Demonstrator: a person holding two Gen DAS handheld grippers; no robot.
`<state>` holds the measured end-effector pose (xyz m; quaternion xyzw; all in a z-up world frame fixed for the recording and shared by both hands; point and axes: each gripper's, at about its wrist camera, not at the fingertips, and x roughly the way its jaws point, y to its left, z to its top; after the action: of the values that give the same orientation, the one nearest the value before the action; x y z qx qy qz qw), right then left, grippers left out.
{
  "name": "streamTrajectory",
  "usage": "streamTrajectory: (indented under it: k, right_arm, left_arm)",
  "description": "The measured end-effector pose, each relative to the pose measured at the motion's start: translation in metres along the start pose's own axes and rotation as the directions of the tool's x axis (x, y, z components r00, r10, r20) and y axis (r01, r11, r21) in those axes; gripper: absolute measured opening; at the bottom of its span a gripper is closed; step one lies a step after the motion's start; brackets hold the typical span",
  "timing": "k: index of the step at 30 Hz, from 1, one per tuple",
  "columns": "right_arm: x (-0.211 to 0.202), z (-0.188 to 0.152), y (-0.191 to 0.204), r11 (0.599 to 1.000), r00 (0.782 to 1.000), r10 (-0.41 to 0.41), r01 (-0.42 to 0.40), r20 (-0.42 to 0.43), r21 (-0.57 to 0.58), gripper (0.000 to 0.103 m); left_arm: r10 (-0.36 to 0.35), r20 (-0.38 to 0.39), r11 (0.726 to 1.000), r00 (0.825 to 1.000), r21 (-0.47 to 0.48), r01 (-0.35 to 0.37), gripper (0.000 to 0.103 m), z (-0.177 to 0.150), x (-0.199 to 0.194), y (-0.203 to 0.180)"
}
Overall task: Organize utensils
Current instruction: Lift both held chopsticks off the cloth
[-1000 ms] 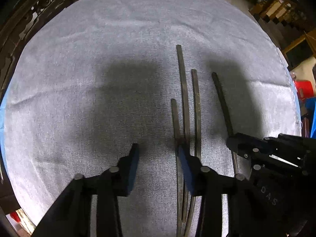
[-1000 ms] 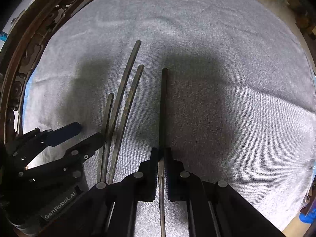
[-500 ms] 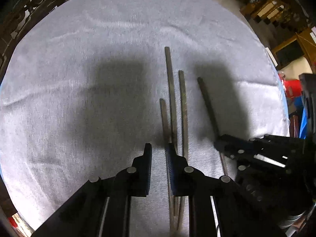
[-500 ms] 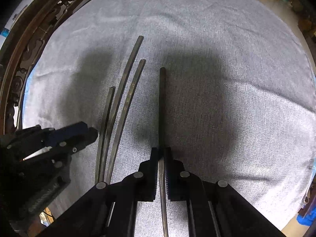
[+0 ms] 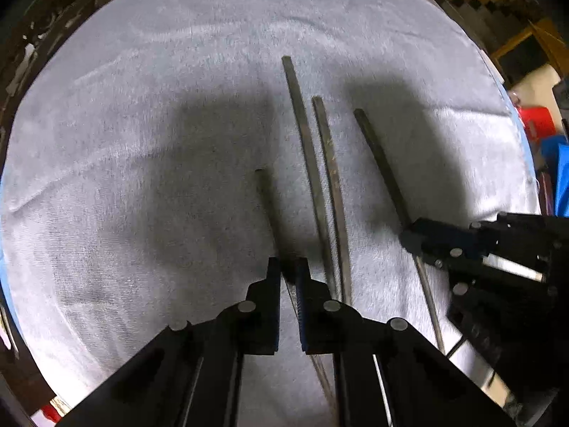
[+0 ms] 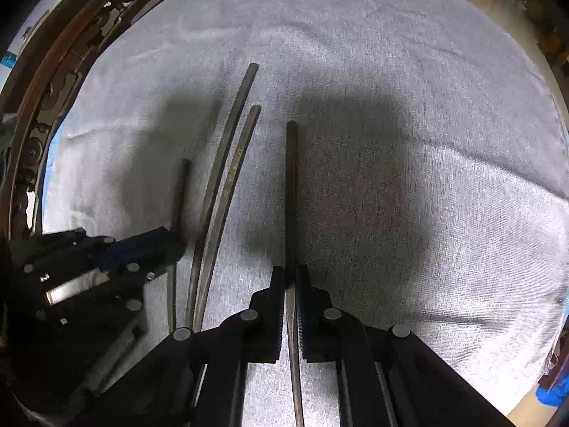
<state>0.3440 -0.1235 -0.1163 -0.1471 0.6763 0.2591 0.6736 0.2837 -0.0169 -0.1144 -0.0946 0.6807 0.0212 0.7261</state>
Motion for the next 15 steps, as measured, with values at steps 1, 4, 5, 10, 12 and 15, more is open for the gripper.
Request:
streamTrajectory:
  k: [1, 4, 5, 10, 12, 15]
  right_arm:
    - [0.001, 0.0, 0.0, 1.0, 1.0, -0.001, 0.001, -0.005, -0.005, 0.009]
    - [0.002, -0.002, 0.0, 1.0, 1.0, -0.005, 0.004, -0.024, -0.024, 0.009]
    - [0.002, -0.003, 0.0, 1.0, 1.0, -0.008, 0.007, -0.03, -0.029, 0.009]
    - [0.003, -0.004, 0.004, 0.999, 0.999, -0.033, 0.032, -0.027, -0.035, 0.009]
    - [0.002, -0.005, 0.007, 0.999, 0.999, -0.041, 0.04, -0.025, -0.036, 0.009]
    - [0.002, -0.004, 0.008, 0.999, 0.999, -0.03, 0.029, -0.03, -0.035, 0.009]
  left_arm:
    - [-0.008, -0.01, 1.0, 1.0, 0.01, 0.008, 0.009, 0.0, 0.0, 0.004]
    - [-0.013, -0.034, 1.0, 0.999, 0.014, 0.014, 0.009, -0.002, 0.004, 0.018]
    - [-0.035, -0.038, 0.999, 0.999, -0.004, 0.035, 0.008, 0.0, 0.004, 0.024]
    - [-0.092, 0.005, 0.988, 0.996, -0.121, 0.092, 0.005, 0.012, 0.003, 0.037]
    - [-0.077, 0.026, 0.987, 0.997, -0.14, 0.08, 0.005, 0.017, 0.003, 0.036]
    - [-0.049, 0.004, 0.996, 0.999, -0.077, 0.05, 0.005, 0.017, 0.005, 0.033]
